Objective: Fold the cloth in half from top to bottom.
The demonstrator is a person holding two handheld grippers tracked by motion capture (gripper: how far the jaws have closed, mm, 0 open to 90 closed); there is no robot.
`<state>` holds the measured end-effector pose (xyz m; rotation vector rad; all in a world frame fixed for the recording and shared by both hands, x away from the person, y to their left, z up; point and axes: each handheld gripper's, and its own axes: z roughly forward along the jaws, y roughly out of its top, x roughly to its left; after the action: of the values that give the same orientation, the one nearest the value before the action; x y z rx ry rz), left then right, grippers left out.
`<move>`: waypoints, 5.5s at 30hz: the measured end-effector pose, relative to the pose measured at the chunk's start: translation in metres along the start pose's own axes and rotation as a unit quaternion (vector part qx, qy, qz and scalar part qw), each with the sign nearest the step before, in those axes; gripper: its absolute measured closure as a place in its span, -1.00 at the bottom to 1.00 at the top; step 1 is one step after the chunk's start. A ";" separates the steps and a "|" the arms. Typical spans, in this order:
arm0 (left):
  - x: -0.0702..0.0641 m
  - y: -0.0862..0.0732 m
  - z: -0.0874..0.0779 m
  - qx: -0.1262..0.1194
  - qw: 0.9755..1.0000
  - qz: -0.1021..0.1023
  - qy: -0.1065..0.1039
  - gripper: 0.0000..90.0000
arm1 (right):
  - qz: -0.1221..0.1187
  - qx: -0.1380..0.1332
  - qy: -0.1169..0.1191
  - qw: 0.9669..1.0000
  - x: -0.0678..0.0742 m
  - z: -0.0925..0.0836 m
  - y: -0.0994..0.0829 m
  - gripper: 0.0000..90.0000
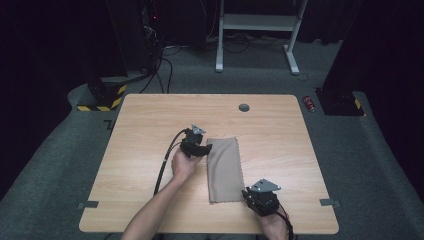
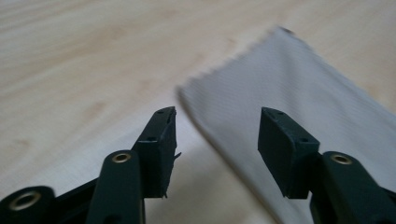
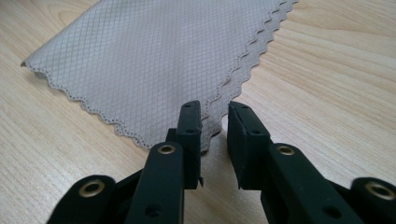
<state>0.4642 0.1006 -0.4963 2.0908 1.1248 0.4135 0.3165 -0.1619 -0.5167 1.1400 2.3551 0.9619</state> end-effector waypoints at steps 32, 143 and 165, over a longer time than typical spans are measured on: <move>-0.069 -0.078 -0.065 0.002 0.998 0.055 -0.031 -0.09 | -0.011 0.004 0.025 1.000 0.000 0.011 0.011 0.51; 0.024 0.031 0.052 0.033 0.999 -0.034 0.012 0.17 | 0.008 -0.022 -0.002 1.000 -0.017 0.033 0.023 0.23; 0.019 0.024 0.051 0.011 1.000 0.004 0.023 0.34 | 0.115 -0.024 0.000 0.993 -0.081 0.090 0.097 0.37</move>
<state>0.5179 0.0849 -0.5157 2.1148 1.1530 0.4561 0.4707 -0.1441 -0.5102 1.4151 2.2211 1.0886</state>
